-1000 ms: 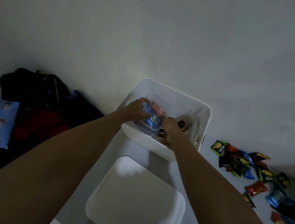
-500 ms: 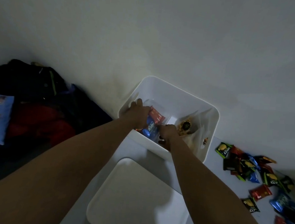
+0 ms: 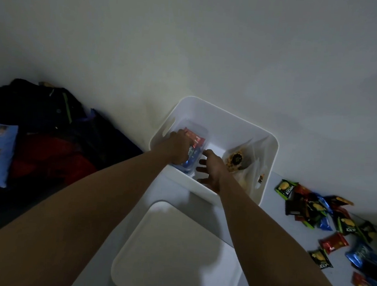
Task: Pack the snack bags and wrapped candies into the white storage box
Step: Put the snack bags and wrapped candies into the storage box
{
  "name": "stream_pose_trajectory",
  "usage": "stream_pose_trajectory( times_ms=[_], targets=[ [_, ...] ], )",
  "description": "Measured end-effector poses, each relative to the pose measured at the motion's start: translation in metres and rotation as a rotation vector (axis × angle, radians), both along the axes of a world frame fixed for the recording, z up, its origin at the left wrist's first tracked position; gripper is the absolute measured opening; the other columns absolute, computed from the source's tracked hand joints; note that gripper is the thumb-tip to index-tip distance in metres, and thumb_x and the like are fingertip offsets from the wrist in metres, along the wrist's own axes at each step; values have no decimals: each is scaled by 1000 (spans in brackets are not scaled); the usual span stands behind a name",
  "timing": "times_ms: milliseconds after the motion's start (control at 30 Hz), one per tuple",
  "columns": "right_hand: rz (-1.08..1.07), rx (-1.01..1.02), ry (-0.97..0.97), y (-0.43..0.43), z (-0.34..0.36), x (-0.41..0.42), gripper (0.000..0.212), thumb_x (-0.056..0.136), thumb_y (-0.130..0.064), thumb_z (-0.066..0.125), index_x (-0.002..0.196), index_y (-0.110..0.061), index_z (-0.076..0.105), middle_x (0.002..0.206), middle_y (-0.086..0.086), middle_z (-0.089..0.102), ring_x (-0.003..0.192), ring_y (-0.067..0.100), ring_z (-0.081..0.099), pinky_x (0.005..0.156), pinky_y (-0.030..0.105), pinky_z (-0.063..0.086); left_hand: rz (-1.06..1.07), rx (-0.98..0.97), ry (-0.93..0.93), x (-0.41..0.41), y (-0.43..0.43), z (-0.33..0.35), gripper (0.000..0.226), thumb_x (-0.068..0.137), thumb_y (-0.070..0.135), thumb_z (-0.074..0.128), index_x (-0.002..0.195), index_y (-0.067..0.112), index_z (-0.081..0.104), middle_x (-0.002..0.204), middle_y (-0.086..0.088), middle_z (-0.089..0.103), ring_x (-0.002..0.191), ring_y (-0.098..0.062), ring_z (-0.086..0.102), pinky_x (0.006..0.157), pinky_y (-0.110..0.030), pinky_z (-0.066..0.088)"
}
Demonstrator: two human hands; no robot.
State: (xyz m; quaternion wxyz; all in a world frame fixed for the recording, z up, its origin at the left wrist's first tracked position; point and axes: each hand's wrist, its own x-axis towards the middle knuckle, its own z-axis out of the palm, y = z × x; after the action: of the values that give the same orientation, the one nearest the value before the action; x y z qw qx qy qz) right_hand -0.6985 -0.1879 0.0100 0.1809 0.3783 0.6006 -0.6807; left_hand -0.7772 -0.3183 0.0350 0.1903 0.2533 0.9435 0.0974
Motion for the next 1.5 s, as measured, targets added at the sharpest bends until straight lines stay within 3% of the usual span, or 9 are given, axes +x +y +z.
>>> stream_pose_trajectory(
  times_ms=[200,467,733,933,1033,1133,1233,1333,1500],
  targets=[
    [-5,126,-22,2,10,1,34,97,-34,37,119,-15,54,118,8,60,105,28,59,92,46,52,-13,-2,-12,3,4,9,57,86,26,69,135,8,50,133,-16,51,119,-32,53,102,-38,44],
    [-116,442,300,64,69,32,28,86,-15,42,58,-19,45,59,3,45,62,22,45,58,36,40,-22,142,60,22,58,61,42,89,32,61,130,20,59,135,-8,51,124,-30,51,104,-44,45],
    [-381,549,374,193,101,118,28,94,-22,47,115,-15,63,96,6,67,88,30,68,82,51,59,-137,444,261,102,190,98,35,90,31,57,121,17,63,126,-9,58,118,-29,51,92,-44,49],
    [-289,704,241,265,63,208,23,98,-20,45,107,-12,65,98,3,64,87,23,60,82,36,51,-307,375,210,175,258,65,42,88,39,62,124,20,60,127,-5,56,121,-28,46,96,-42,42],
    [-214,795,180,290,30,258,28,100,-18,46,73,-18,53,71,-1,53,69,21,52,68,32,40,-395,262,97,201,272,34,65,78,54,68,133,21,55,131,-7,52,121,-29,45,97,-42,43],
    [-139,971,25,315,-11,314,29,95,-32,57,107,-6,60,104,16,60,99,34,58,82,40,47,-530,189,91,234,278,-12,111,56,85,64,143,17,45,143,-13,47,128,-33,44,102,-49,44],
    [-67,1068,-63,330,-53,363,63,89,-50,56,137,-10,45,131,19,49,123,37,48,100,47,45,-583,21,-7,276,272,-55,141,42,99,51,155,23,13,163,-10,7,149,-35,6,118,-59,14],
    [-32,1008,-115,333,-85,390,77,90,-57,51,152,-22,23,155,14,23,144,38,24,113,56,32,-512,9,-43,325,266,-91,139,47,100,46,155,30,-8,162,-1,-24,147,-30,-26,116,-57,-10],
    [39,1009,-20,320,-105,392,84,89,-71,40,155,-26,15,163,8,10,149,37,14,112,62,30,-281,16,-43,373,267,-130,87,86,82,19,153,37,-14,157,7,-35,146,-27,-29,116,-55,-15]
  ],
)
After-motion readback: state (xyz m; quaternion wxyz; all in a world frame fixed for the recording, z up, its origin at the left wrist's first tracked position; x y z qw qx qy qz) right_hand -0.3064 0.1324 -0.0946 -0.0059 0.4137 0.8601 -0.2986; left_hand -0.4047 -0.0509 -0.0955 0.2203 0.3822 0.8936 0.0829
